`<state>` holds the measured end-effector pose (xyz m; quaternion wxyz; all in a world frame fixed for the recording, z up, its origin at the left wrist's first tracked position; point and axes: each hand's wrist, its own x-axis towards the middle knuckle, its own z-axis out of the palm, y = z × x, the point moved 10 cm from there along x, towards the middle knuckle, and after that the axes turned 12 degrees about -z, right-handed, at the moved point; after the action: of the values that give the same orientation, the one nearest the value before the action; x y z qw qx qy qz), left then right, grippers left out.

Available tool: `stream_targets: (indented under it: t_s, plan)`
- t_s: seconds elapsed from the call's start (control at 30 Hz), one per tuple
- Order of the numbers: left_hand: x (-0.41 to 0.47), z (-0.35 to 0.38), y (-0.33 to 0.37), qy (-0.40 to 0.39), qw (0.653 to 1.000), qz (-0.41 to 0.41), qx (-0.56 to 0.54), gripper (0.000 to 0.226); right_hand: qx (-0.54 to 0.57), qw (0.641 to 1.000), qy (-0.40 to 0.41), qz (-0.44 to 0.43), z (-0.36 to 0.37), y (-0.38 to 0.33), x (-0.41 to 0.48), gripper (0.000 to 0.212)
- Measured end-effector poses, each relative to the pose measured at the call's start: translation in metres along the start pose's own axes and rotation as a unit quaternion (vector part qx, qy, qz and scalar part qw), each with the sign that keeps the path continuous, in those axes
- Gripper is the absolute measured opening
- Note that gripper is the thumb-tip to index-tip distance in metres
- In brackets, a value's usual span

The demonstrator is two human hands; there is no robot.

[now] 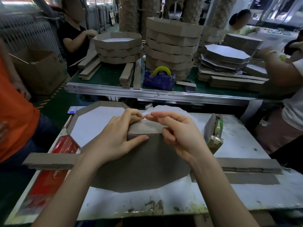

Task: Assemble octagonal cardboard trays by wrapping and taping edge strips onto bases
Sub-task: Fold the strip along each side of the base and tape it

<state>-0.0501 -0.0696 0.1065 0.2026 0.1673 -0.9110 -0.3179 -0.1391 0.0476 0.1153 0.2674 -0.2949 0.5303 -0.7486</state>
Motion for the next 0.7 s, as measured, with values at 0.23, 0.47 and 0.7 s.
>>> stream_targets:
  t_s: [0.23,0.47,0.7]
  plan:
    - [-0.005,-0.001,0.006,-0.003,1.000,0.022,0.019,0.058,0.032,0.999,0.020,0.027,-0.005,0.026,-0.039,0.039]
    - [-0.011,-0.002,0.026,-0.008,0.994,0.065,0.087,0.044,0.053,0.998,0.021,0.029,-0.003,0.032,-0.056,0.036]
    - [-0.012,0.002,0.026,-0.020,0.988,0.054,0.143,0.046,0.019,0.999,0.027,0.024,-0.007,0.037,-0.062,0.036]
